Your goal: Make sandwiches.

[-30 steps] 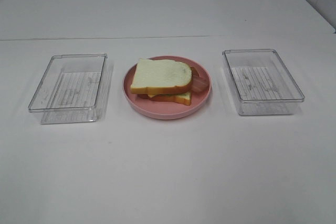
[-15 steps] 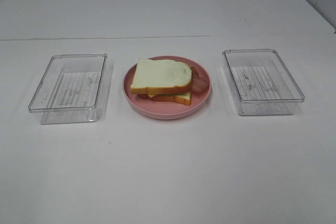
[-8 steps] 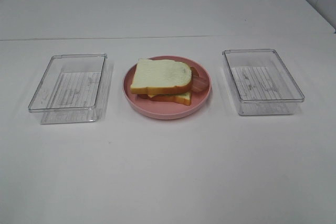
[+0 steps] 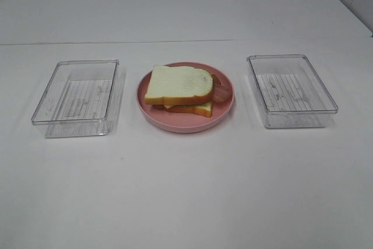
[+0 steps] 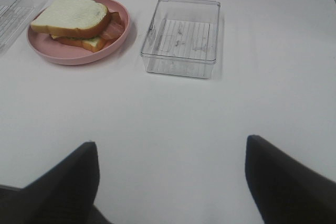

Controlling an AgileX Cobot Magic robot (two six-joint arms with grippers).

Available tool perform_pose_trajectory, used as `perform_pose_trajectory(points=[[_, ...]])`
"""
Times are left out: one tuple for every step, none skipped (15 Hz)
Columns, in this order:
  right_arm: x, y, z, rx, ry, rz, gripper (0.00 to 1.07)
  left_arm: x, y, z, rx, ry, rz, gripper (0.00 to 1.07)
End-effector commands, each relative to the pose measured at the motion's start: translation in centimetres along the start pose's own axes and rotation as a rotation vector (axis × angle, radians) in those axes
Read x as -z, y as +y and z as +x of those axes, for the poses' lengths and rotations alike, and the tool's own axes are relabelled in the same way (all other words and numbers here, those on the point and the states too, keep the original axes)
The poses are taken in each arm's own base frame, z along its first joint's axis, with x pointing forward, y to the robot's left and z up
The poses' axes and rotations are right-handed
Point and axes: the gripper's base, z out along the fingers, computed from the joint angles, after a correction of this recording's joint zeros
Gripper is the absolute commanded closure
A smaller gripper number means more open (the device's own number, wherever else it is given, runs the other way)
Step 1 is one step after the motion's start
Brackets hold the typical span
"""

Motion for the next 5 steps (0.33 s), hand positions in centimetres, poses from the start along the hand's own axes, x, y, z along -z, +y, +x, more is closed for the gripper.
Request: perform_pose_trajectory(points=[[0.05,0.00,0.09,-0.009,-0.018,0.009,0.34,0.31,-0.07,0.09,0.001,-0.035,0.001,0.36],[0.05,0.00,0.09,-0.009,-0.018,0.009,0.34,0.31,-0.07,0.09,0.001,-0.035,0.001,0.36],[0.05,0.00,0.09,-0.009,-0.018,0.009,0.34,0.31,-0.07,0.09,0.001,-0.035,0.001,0.36],[0.05,0.00,0.09,-0.009,-0.018,0.009,0.34,0.31,-0.07,0.09,0.001,-0.035,0.001,0.36],[0.05,0.00,0.09,-0.009,-0.018,0.009,0.34,0.31,-0.07,0.09,0.001,-0.035,0.001,0.36]])
